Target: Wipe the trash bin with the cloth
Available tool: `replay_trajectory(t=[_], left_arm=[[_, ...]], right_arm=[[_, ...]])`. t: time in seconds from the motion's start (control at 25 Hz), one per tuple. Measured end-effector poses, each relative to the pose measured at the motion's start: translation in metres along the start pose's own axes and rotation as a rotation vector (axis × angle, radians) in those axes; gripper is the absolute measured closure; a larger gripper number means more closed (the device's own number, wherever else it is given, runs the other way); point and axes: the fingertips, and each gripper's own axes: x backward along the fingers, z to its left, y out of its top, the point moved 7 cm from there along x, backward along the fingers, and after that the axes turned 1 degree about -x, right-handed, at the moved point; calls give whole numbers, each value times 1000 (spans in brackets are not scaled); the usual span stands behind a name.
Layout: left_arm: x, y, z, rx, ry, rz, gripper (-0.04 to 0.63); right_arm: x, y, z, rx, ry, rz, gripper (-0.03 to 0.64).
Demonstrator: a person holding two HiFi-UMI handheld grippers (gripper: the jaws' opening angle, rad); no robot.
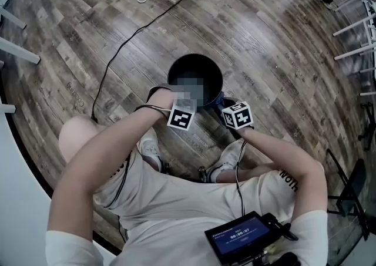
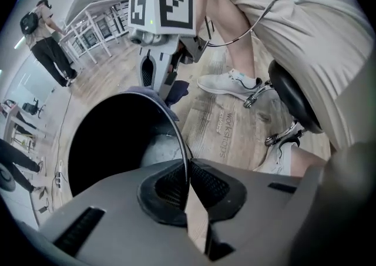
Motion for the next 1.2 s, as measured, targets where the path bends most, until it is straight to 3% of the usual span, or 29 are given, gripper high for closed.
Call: replay_trajectory(t=[0.28, 0.6, 0.84, 1.0, 1.2], left_arm=[[2, 2, -2, -1, 0, -7, 574], [10, 10, -9, 5, 29, -12, 572], [1, 6, -2, 13, 35, -10, 572], [4, 9, -5, 27, 54, -7, 571], [12, 17, -9, 33, 59, 1, 571]], right_arm=[[-38, -22, -15, 31, -23, 45, 557], [-85, -57, -28, -74, -76, 89, 557], [-136, -83, -49, -165, -41, 130, 557], [-133, -82, -50, -210, -43, 136, 557], [-68, -73, -35, -470, -21, 138, 557]])
